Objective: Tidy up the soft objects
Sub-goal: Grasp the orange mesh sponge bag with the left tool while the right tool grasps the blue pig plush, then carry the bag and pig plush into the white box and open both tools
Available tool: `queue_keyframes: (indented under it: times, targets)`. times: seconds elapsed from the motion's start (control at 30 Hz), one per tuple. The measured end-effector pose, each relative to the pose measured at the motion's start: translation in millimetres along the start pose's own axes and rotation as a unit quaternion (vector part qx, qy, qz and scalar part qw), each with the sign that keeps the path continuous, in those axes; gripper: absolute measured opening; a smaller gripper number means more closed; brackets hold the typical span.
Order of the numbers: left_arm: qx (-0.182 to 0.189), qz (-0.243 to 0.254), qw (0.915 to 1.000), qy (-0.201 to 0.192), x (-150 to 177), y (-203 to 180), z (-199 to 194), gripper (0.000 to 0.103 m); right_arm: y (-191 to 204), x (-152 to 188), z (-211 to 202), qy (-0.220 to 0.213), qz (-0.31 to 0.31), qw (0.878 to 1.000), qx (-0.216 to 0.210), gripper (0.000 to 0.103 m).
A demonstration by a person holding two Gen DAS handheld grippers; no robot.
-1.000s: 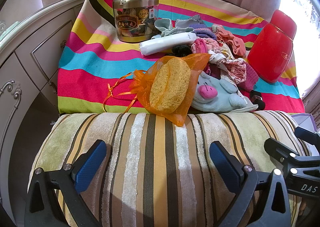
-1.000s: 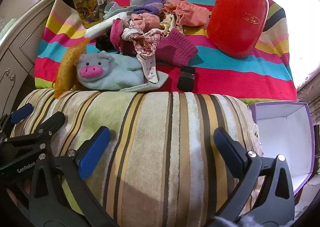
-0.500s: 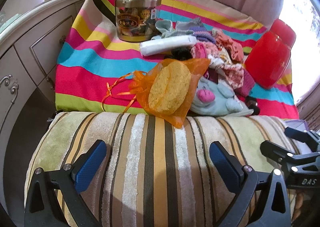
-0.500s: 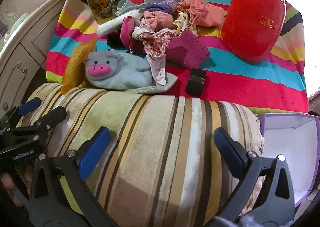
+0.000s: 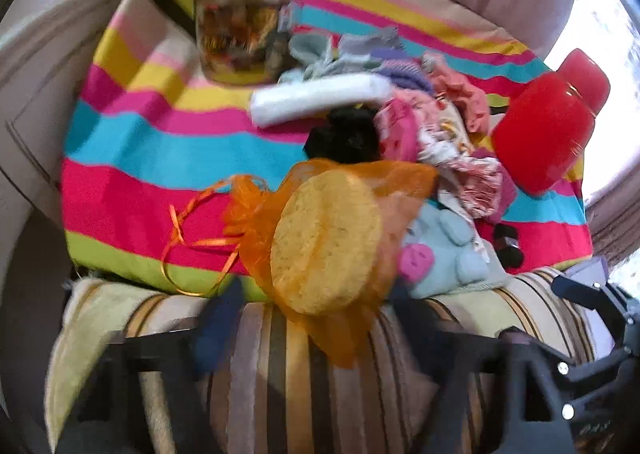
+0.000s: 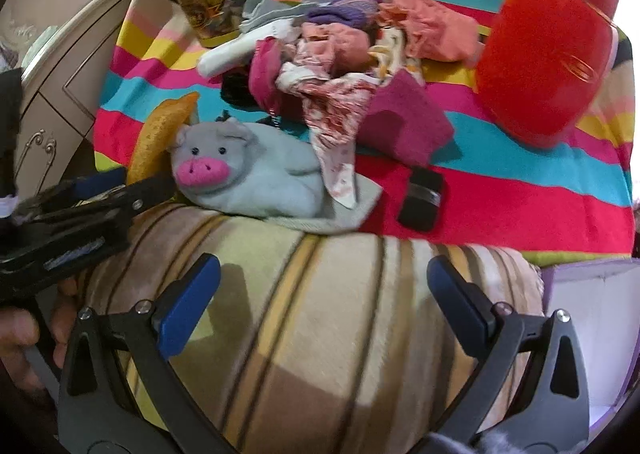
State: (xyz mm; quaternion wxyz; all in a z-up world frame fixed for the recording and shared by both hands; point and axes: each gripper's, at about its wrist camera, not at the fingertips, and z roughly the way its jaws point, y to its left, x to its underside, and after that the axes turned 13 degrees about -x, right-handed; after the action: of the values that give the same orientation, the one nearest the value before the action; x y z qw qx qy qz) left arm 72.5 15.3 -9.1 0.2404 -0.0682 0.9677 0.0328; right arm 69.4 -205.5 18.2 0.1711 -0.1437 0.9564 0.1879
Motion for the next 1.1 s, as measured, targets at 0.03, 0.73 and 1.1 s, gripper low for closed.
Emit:
queue_keyframes:
  times: [0.03, 0.73, 1.1]
  targets:
    - [0.010, -0.012, 0.9998, 0.011, 0.1, 5.1, 4.5, 0.046, 1.0, -2.5, 2.6, 0.003, 0.001, 1.000, -0.006, 0.103]
    - [0.059, -0.111, 0.9919, -0.017, 5.8, 44.1, 3.5, 0.018, 65.4, -52.7, 87.0, 0.070, -0.149, 0.986, 0.022, 0.101]
    - [0.039, -0.094, 0.9927, -0.064, 8.4, 35.4, -17.9, 0.017, 55.8, -43.9, 53.7, 0.005, -0.135, 0.991, -0.014, 0.047]
